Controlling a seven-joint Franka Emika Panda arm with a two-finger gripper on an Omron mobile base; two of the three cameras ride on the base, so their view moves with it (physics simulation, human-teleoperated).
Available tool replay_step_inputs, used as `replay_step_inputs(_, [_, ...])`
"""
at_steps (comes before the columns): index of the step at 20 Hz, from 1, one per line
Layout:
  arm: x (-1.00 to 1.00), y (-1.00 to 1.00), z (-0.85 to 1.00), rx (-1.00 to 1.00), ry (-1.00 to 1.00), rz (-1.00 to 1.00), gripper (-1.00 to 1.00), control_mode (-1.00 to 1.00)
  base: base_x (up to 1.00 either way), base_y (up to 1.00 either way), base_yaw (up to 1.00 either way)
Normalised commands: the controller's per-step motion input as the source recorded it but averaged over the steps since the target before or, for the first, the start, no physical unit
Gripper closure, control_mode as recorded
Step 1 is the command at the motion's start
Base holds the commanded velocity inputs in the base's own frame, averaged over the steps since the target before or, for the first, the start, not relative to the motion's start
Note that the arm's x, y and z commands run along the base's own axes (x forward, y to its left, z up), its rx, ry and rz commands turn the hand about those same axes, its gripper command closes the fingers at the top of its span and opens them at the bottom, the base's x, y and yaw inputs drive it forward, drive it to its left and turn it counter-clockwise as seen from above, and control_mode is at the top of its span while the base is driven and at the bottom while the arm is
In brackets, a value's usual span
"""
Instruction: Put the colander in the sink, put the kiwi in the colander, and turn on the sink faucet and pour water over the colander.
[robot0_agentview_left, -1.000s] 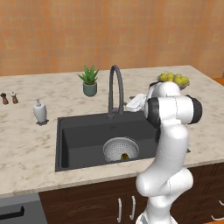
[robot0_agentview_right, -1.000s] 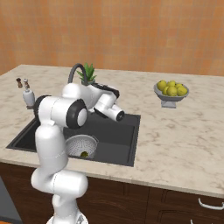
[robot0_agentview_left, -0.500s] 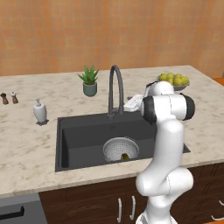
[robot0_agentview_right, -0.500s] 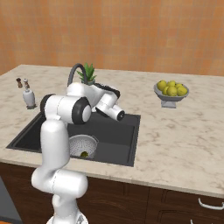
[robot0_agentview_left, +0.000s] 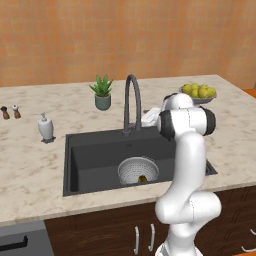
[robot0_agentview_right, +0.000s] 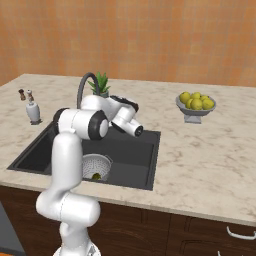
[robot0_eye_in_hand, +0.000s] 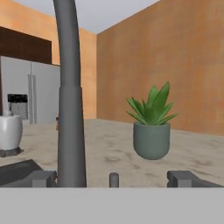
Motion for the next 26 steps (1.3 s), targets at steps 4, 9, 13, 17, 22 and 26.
replay_step_inputs(4, [0.34,0.02,-0.11,0.0,0.0,0.0,-1.0,-1.0,0.0,0.0,0.0])
replay_step_inputs(9, [0.33,0.03,-0.11,0.0,0.0,0.0,-1.0,-1.0,0.0,0.0,0.0])
replay_step_inputs(13, [0.32,0.09,-0.17,0.01,0.0,0.0,-1.0,-1.0,0.0,0.0,0.0])
replay_step_inputs(17, [0.27,0.08,-0.2,0.02,0.0,0.0,-1.0,-1.0,0.0,0.0,0.0])
replay_step_inputs(22, [0.29,0.03,-0.16,0.02,0.0,0.0,-1.0,-1.0,0.0,0.0,0.0])
replay_step_inputs(26, [0.18,-0.01,-0.16,0.02,0.0,0.0,-1.0,-1.0,0.0,0.0,0.0])
